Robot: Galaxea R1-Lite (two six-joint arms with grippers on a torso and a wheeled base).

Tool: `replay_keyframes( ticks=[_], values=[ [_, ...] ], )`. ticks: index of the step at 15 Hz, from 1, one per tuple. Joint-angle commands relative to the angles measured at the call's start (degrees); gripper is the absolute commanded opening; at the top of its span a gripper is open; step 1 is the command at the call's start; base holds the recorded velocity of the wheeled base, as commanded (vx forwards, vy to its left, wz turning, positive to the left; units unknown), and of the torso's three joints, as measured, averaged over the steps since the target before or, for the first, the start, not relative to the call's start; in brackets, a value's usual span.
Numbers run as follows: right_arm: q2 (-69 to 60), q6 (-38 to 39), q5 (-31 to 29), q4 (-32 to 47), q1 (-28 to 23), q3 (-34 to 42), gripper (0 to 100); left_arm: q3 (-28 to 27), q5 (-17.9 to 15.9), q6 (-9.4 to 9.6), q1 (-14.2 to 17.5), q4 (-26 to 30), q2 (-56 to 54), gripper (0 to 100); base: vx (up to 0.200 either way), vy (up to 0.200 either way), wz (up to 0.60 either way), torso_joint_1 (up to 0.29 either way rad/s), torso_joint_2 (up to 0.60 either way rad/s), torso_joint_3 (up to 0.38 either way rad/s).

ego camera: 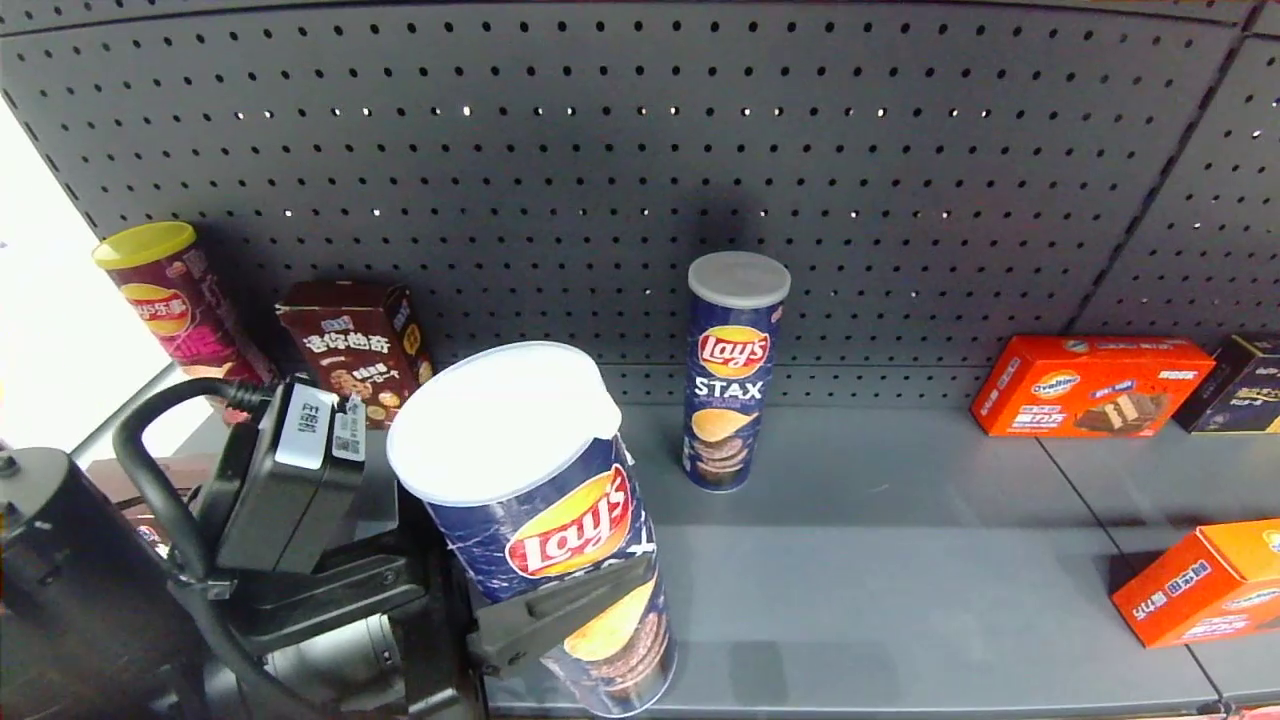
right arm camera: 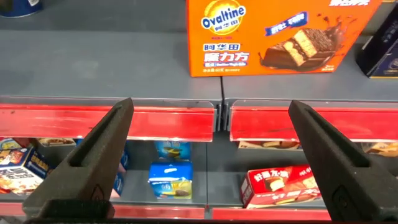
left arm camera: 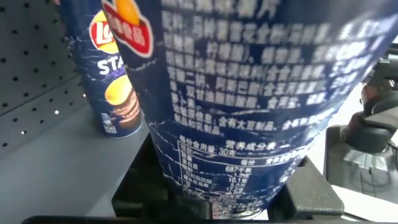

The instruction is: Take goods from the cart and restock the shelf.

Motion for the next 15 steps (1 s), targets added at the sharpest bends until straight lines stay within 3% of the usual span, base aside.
replay_keyframes(
  ticks=[1,5,6,7,11,15],
  values=[
    [0.0,0.1,0.0,0.0,0.0,0.0,100,-0.5,-0.1,0.09,1.6,-0.1,-0.2,0,0.000,0.000,0.00,0.000,0.00,0.000],
    [1.5,-0.2,1.3,0.7,0.5,-2.8,100,-2.1,-2.2,0.00,6.1,0.0,-0.5,0,0.000,0.000,0.00,0.000,0.00,0.000],
    [12.3,0.6,4.1,1.6,1.0,-15.2,100,-1.7,-2.7,0.00,6.6,-0.1,-0.5,0,0.000,0.000,0.00,0.000,0.00,0.000],
    [15.5,1.4,4.9,1.5,1.5,-16.2,100,-1.6,-2.7,0.00,7.4,0.0,-0.2,0,0.000,0.000,0.00,0.000,0.00,0.000],
    [22.1,0.2,12.4,-2.4,4.4,-20.5,100,-0.9,-2.8,-0.09,8.3,-0.1,0.6,0,0.000,0.000,0.00,0.000,0.00,0.000],
    [38.2,-4.4,13.9,-5.7,5.9,-28.1,100,-0.9,-2.8,0.00,8.4,-0.1,0.7,0,0.000,0.000,0.00,0.000,0.00,0.000]
  ],
)
